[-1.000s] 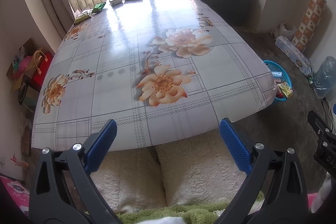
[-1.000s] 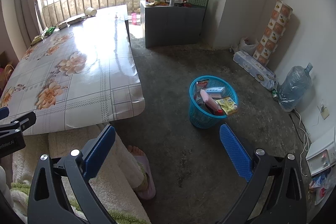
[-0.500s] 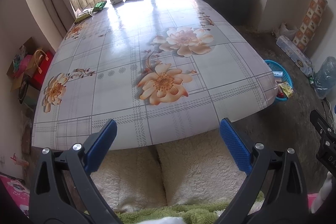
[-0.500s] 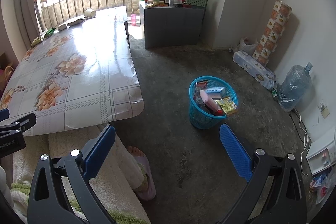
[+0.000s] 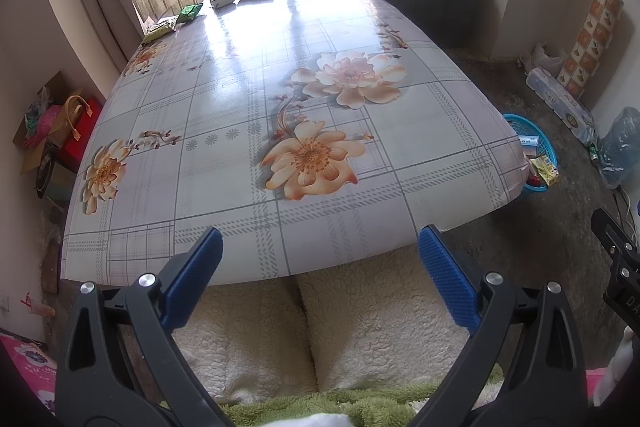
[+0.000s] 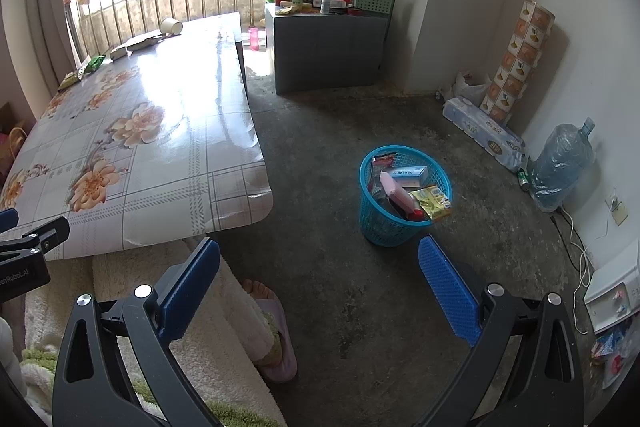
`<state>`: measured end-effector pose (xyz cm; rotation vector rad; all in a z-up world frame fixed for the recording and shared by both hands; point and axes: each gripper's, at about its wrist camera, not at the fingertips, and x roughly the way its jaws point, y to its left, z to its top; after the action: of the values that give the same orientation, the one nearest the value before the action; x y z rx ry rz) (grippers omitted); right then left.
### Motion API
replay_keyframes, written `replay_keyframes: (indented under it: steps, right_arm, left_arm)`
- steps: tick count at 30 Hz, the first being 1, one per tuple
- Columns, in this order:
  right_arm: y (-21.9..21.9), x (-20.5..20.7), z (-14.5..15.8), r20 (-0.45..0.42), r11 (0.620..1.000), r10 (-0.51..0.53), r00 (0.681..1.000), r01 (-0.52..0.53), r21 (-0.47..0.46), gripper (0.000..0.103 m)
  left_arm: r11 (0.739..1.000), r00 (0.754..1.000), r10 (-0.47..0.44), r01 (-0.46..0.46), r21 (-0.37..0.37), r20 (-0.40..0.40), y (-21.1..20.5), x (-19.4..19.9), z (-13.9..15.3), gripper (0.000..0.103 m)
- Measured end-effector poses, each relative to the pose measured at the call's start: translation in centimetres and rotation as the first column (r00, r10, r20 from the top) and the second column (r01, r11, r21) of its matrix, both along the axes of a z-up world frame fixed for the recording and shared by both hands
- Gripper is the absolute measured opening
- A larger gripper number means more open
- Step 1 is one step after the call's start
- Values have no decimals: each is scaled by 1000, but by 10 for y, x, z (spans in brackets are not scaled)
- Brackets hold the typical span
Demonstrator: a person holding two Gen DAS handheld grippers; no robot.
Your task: Collect trash
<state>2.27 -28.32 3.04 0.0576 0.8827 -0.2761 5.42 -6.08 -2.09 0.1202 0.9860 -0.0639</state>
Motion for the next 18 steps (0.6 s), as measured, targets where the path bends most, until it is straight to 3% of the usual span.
replay_keyframes:
  steps: [18]
  right_arm:
    - [0, -1, 1, 4, 1000, 0, 1000, 0, 8, 97]
  left_arm:
    - [1000, 1000, 13, -13, 1, -8, 1, 0, -1, 94]
